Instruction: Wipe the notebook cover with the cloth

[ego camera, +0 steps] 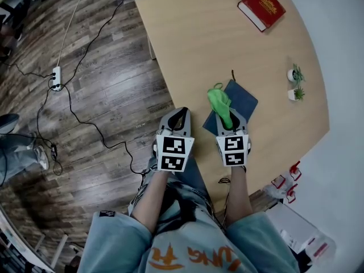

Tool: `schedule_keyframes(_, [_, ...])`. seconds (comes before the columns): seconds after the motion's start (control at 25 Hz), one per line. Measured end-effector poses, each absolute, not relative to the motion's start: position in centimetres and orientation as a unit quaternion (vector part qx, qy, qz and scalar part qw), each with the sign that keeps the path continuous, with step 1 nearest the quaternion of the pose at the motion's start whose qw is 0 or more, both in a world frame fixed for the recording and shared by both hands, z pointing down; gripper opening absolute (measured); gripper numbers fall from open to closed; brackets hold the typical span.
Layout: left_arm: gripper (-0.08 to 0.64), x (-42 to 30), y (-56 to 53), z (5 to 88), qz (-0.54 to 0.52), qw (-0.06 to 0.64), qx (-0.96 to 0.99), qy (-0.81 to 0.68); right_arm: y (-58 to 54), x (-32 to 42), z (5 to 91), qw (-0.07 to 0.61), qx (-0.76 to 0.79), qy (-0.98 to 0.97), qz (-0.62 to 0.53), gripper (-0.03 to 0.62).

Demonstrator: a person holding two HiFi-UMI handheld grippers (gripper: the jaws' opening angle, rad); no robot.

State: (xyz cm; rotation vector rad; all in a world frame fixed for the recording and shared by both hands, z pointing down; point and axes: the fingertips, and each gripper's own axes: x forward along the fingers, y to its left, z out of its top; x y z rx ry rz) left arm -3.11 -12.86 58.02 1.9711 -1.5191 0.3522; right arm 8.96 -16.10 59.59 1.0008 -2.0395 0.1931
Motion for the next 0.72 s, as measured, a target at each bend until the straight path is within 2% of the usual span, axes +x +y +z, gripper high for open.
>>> schedule_keyframes(0.72, [0.021, -3.7, -9.7, 55.6, 0.122, 0.293, 0.753, -0.577, -9.2, 7.2, 59.5, 0.412, 0.380, -0.821, 0.109, 0.107])
